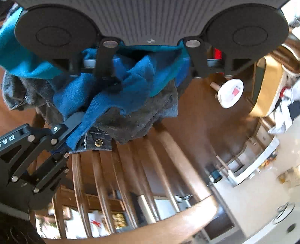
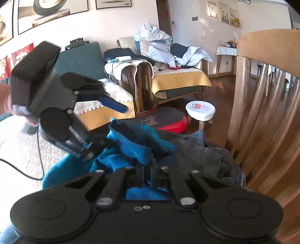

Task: Fold clothes
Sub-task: 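Grasp the navy-teal sweatshirt edge with the right gripper while the left gripper grasps another edge, then lift the sweatshirt with both grippers and carry it onto the bed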

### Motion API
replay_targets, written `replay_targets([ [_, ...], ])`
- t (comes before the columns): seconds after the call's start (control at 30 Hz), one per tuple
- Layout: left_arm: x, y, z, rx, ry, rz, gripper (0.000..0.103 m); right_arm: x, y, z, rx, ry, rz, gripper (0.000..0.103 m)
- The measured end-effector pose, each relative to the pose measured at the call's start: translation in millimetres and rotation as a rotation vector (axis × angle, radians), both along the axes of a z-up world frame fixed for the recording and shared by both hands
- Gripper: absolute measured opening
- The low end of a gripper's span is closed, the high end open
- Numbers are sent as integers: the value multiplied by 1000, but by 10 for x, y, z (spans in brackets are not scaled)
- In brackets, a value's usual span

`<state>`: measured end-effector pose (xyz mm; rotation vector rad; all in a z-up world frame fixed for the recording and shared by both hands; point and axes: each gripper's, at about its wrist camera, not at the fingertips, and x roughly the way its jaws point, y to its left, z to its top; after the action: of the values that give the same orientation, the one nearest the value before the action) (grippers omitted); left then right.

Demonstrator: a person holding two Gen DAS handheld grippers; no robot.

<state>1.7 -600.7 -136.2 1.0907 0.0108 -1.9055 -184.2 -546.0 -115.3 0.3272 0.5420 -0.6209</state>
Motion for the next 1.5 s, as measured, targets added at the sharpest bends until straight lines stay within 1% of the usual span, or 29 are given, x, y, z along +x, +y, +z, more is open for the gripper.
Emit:
replay_targets([
  [0.07, -42, -45, -46, 10, -8, -27, 44, 26, -26, 1, 7, -2, -4, 103],
  [0.13, -99, -60, -84, 11, -9, -33, 21, 38, -42, 5, 5, -3, -19, 103],
  [0.2, -154, -58, -123, 2, -13, -21, 12, 38, -66, 3, 6, -4, -47, 103],
  [0.23, -166, -52, -144, -5, -9, -3, 10, 44, -84, 1, 7, -3, -60, 103],
  [0.3, -173, -35, -153, -46, 10, 63, 9, 57, -121, 7, 14, -8, -89, 103],
  [0.33, -151, -22, -122, -67, 34, 107, 8, 62, -137, 16, 21, -17, -102, 103],
  [0.4, -108, 4, -59, -108, 83, 195, 7, 76, -162, 48, 39, -53, -114, 103],
  [0.47, 37, 38, 76, -143, 129, 291, 7, 121, -165, 127, 34, -88, -103, 103],
  [0.5, 110, 55, 143, -160, 151, 338, 7, 173, -172, 195, 29, -109, -88, 103],
  [0.63, 519, 136, 454, -237, 181, 491, 7, 479, -235, 544, 12, -202, 0, 103],
  [0.77, 980, 236, 781, -313, 161, 617, 7, 966, -346, 954, -15, -293, 87, 103],
  [0.87, 1313, 380, 1039, -375, 171, 702, 7, 1303, -371, 1197, 7, -364, 157, 103],
  [0.93, 1500, 519, 1207, -415, 175, 751, 7, 1487, -305, 1306, 13, -395, 217, 103],
  [1.0, 1645, 724, 1277, -422, 174, 786, 7, 1671, -147, 1335, 37, -414, 292, 103],
  [1.03, 1708, 844, 1271, -419, 156, 805, 7, 1753, -58, 1327, 55, -419, 330, 103],
  [1.1, 1800, 1165, 1300, -397, 143, 841, 7, 1906, 159, 1272, 104, -417, 409, 103],
  [1.2, 1883, 1627, 1233, -357, 102, 906, 7, 2137, 536, 1170, 160, -396, 515, 103],
  [1.27, 1886, 1909, 1119, -314, 78, 944, 7, 2284, 810, 1087, 190, -371, 571, 103],
  [1.37, 1919, 2455, 949, -267, 96, 1017, 7, 2478, 1216, 925, 268, -320, 633, 103],
  [1.5, 1935, 3012, 600, -238, 130, 1106, 7, 2643, 1800, 702, 319, -237, 681, 103],
])
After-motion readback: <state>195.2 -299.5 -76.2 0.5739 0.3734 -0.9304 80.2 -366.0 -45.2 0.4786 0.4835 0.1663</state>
